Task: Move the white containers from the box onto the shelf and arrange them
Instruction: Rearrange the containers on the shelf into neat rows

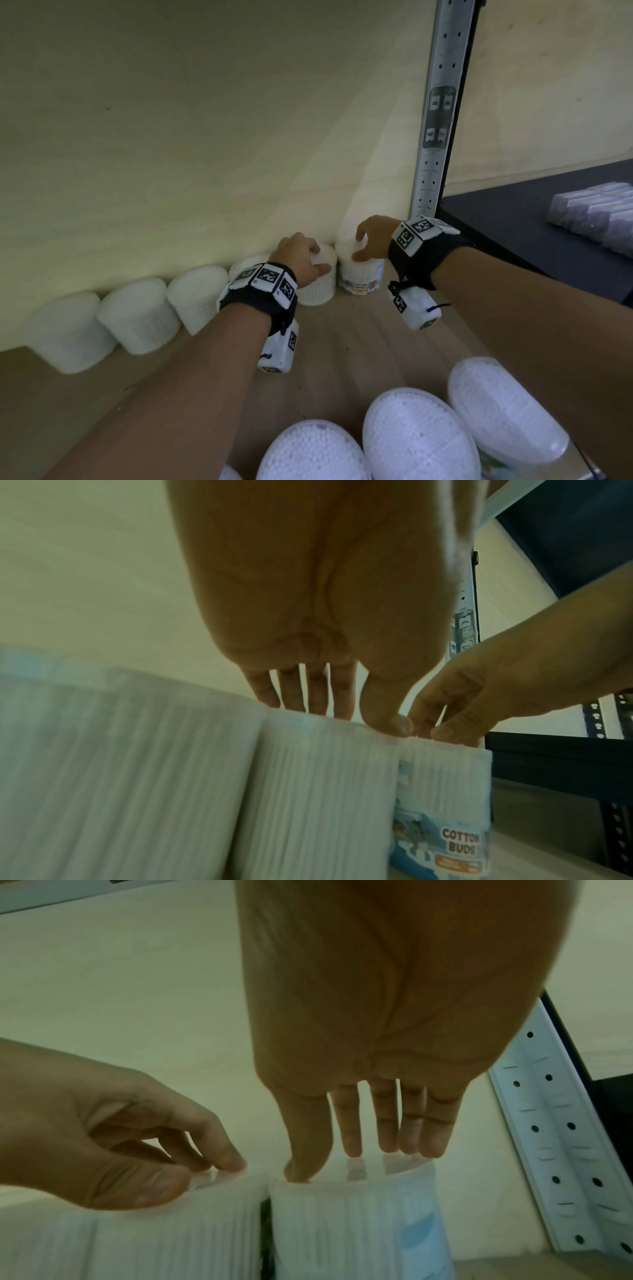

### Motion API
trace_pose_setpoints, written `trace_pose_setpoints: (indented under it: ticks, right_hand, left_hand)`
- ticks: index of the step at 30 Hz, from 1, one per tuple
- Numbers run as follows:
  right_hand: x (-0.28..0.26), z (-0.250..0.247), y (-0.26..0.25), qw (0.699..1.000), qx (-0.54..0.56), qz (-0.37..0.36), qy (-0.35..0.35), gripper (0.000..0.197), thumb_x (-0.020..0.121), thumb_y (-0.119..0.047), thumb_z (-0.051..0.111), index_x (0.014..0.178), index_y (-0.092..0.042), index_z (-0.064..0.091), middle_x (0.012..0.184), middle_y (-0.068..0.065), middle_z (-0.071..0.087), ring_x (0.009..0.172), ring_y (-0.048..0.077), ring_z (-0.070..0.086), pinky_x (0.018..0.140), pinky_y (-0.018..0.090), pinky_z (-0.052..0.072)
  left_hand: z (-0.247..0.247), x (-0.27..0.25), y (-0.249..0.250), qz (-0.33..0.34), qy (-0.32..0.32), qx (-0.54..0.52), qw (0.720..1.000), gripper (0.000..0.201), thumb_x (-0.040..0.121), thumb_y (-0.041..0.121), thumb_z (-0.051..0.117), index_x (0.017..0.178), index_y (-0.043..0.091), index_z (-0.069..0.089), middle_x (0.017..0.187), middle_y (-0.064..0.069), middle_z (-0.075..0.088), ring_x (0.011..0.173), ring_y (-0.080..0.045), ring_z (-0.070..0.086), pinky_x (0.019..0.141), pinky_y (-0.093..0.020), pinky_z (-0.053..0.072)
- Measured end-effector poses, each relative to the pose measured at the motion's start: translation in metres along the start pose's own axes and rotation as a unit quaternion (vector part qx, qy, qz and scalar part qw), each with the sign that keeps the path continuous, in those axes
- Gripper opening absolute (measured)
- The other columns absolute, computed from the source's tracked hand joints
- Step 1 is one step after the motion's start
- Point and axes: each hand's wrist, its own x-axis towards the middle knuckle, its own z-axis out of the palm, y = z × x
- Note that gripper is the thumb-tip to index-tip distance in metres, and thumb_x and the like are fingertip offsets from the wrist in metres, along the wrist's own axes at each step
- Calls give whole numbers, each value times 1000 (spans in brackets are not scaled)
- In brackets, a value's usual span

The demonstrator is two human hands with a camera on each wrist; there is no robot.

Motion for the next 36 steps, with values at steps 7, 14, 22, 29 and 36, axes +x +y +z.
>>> trace_pose_setpoints:
  ticks: [7,14,22,29,36]
  right_hand:
    - [-2,-3,0,1000,-11,-13,-16,53,86,-36,65,132,-13,51,137,7,49,125,25,49,100,33,40]
    - [-3,-8,2,999,1,-29,-39,48,87,-15,63,134,-17,53,141,6,47,127,25,48,104,33,40]
    - [3,-2,-3,1000,-2,-13,-11,57,88,-39,62,135,-10,49,138,8,50,125,26,49,103,34,40]
    - [3,-3,2,999,-28,-31,-25,55,87,-34,64,137,-16,48,143,5,44,129,25,46,105,34,39]
    - [3,-3,5,998,-37,-46,-20,54,87,-31,65,137,-17,50,141,5,49,126,26,49,104,36,41]
  left_hand:
    - [2,0,-1,-16,-5,-10,1000,54,81,44,67,127,17,54,131,-10,47,122,-27,48,103,-38,42]
    - [-1,-2,2,-6,-2,1,1000,52,85,41,64,128,15,53,131,-9,47,126,-28,43,105,-40,39]
    - [-1,-4,4,3,1,8,1000,51,87,41,63,129,14,52,132,-9,46,127,-28,41,105,-41,38]
    - [-3,-6,5,8,-2,9,1000,51,87,40,62,129,14,52,132,-8,46,128,-27,41,105,-41,38]
    - [-4,-7,6,4,-4,-1,1000,49,86,38,65,127,14,54,132,-8,48,127,-27,43,105,-41,40]
